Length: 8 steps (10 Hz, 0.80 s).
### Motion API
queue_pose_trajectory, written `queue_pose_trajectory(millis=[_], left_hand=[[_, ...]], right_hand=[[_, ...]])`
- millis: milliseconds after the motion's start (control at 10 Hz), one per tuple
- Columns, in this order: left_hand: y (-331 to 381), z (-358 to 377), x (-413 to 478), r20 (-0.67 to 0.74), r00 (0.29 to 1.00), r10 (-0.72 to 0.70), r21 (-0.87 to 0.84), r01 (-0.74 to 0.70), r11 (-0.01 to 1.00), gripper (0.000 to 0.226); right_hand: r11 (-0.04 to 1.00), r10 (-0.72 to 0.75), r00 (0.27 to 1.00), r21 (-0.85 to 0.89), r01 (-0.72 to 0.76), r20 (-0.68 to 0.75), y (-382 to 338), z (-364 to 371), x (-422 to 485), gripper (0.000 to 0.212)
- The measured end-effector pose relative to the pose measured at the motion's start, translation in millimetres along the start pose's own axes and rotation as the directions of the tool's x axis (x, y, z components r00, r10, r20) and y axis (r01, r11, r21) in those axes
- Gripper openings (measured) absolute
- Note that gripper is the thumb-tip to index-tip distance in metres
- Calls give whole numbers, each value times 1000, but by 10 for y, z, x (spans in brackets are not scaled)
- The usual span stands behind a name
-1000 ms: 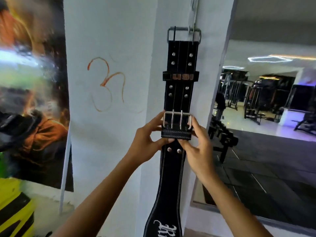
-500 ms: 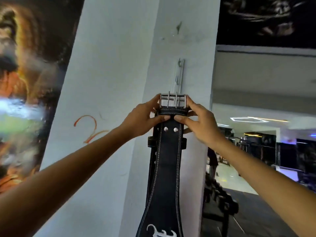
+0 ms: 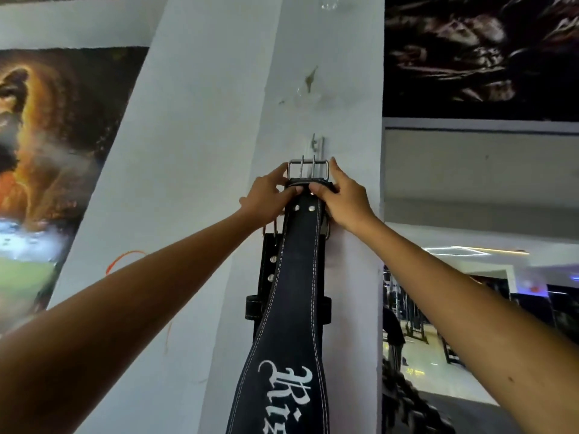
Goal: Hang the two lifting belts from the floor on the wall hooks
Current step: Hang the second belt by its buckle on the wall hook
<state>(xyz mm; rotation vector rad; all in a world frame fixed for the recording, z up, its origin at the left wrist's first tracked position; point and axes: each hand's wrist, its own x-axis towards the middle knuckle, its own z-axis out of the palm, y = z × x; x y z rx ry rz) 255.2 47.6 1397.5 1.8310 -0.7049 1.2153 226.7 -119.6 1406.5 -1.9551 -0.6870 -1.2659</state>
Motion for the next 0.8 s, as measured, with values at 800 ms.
queue_pose_trajectory(millis=[800], left_hand=[[-141,-61,-1299,1,999,48,137,-48,989,67]], right_hand=[[941,-11,1000,-339,7,-12,-37,319,-1119,61]])
